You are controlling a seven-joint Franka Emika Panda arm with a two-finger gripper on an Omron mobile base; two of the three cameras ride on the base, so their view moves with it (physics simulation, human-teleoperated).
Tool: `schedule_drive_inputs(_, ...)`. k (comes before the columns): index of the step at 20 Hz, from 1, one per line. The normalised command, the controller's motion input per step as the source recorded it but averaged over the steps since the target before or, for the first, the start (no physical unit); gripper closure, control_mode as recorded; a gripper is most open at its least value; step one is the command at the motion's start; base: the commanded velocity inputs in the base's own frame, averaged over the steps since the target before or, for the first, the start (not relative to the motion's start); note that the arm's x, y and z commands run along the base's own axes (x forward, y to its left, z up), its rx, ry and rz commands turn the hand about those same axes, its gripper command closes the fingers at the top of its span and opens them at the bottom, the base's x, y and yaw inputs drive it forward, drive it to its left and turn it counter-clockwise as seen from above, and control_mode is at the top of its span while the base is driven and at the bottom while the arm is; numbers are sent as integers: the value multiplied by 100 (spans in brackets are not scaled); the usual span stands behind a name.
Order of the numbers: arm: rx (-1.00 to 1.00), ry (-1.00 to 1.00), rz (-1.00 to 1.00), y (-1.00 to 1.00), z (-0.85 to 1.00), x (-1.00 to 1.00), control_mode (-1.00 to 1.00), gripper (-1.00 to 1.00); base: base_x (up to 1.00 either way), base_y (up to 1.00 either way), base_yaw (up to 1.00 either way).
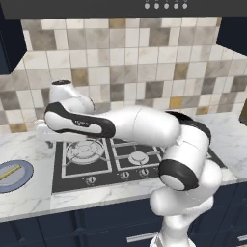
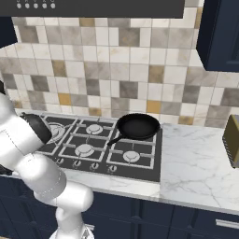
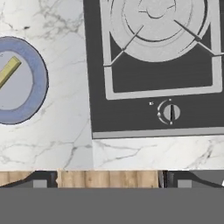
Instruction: Pick up the butter stick and place it in the pan. Then turn on the burner for the pan.
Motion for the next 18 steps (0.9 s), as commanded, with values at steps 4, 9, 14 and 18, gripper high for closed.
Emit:
schedule_drive_inputs(4,0,0,-9,56,-8,11,-100,-100,0,0,0)
schedule_drive_inputs(9,0,0,-13,59,-7,15,-100,-100,0,0,0)
schedule_drive_inputs(14,0,0,-13,56,-19,18,-100,-100,0,0,0)
schedule_drive_inputs(18,-2,0,-10,58,-21,24,-100,-100,0,0,0)
